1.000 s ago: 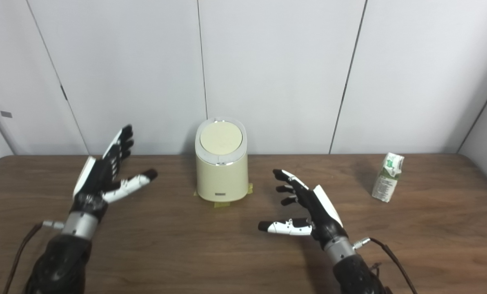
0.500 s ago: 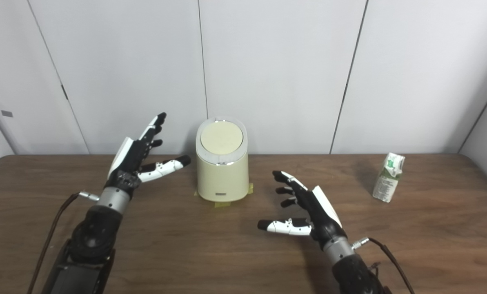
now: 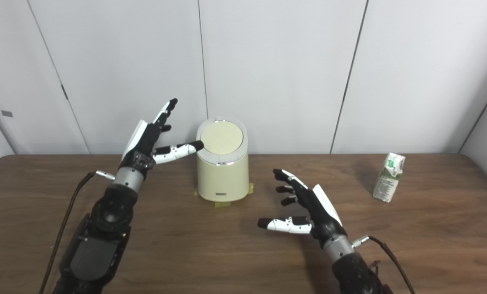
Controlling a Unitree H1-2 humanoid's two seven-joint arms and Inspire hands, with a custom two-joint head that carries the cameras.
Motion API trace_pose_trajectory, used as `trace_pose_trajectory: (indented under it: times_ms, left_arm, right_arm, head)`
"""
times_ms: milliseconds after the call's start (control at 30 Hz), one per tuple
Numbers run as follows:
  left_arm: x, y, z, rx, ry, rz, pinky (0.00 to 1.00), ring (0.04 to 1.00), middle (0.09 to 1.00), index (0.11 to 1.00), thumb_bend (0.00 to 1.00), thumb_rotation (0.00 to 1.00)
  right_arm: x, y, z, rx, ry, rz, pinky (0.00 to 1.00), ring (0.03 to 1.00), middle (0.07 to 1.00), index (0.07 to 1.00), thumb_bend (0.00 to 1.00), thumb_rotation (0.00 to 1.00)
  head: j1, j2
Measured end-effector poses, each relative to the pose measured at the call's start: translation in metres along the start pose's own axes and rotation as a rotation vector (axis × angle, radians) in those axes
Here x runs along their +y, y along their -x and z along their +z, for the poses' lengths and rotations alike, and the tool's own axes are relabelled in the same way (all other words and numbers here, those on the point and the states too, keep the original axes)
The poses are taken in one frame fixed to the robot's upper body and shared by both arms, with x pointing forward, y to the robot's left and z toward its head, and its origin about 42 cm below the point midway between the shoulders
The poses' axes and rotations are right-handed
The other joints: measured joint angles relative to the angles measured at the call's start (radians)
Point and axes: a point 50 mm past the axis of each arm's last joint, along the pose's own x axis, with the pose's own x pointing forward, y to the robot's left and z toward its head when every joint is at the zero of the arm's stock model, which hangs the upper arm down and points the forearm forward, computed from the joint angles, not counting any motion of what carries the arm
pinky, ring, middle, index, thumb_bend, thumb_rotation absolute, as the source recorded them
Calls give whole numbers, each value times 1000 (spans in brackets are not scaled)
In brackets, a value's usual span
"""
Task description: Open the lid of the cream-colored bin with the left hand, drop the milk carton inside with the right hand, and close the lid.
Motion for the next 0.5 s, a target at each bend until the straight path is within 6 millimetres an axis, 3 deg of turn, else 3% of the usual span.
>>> trace_pose_trajectory:
  times_ms: [267,500]
  left_arm:
    - [2,-24,19,1,-53,18,940,1000,1000,1000,883,387]
    - [-8,-29,12,46,-92,-31,874,1000,1000,1000,893,402]
  right_arm:
    - [0,0,0,23,5,-3,654,793,881,899,824,434]
    - [0,0,-2,16,6,-11,638,782,878,903,796,448]
  head:
    - [-5,2]
    - [-3,-3]
